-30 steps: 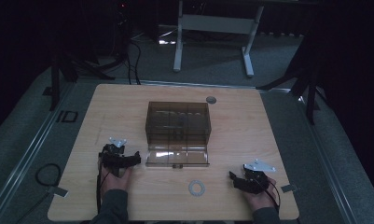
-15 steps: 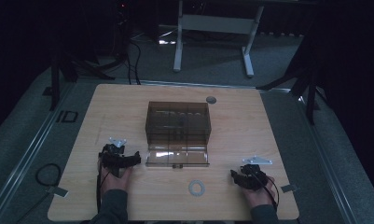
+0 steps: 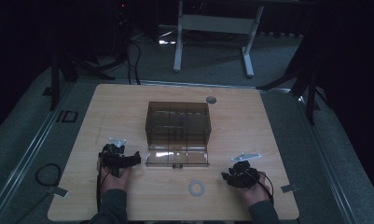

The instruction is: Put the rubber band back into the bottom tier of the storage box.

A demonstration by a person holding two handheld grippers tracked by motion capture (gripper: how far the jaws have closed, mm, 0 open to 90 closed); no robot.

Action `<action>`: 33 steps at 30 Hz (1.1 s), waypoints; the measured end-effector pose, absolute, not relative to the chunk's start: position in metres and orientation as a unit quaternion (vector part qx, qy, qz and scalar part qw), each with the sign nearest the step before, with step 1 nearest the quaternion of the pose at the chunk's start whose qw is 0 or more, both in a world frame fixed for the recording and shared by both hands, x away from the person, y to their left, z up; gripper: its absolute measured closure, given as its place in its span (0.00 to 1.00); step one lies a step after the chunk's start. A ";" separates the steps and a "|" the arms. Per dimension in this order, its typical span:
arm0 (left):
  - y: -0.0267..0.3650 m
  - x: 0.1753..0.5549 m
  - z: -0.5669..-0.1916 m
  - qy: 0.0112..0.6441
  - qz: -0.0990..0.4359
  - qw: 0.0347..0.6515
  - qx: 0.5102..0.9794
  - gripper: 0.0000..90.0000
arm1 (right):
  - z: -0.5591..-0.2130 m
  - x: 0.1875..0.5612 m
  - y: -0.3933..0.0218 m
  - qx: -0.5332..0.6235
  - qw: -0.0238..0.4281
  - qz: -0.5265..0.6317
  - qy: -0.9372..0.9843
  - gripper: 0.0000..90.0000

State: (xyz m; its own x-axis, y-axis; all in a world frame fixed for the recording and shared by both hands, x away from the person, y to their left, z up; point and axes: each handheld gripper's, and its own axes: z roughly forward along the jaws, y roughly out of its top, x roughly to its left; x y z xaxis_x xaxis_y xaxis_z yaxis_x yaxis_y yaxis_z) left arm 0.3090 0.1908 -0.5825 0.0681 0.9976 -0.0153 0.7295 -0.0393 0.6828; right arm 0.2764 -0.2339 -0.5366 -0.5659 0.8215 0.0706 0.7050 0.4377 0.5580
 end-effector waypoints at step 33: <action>0.191 0.309 -0.582 0.637 0.245 0.273 0.678 0.02 | -0.518 0.287 -0.152 0.282 0.046 0.155 0.946 0.85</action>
State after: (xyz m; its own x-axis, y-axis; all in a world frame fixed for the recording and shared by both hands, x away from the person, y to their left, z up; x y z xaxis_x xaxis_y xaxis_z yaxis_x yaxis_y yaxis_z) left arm 0.3090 0.1909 -0.5825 0.0680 0.9976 -0.0150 0.7295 -0.0395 0.6828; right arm 0.2875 -0.1518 -0.5184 -0.8373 0.5468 0.0003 0.5184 0.7936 0.3184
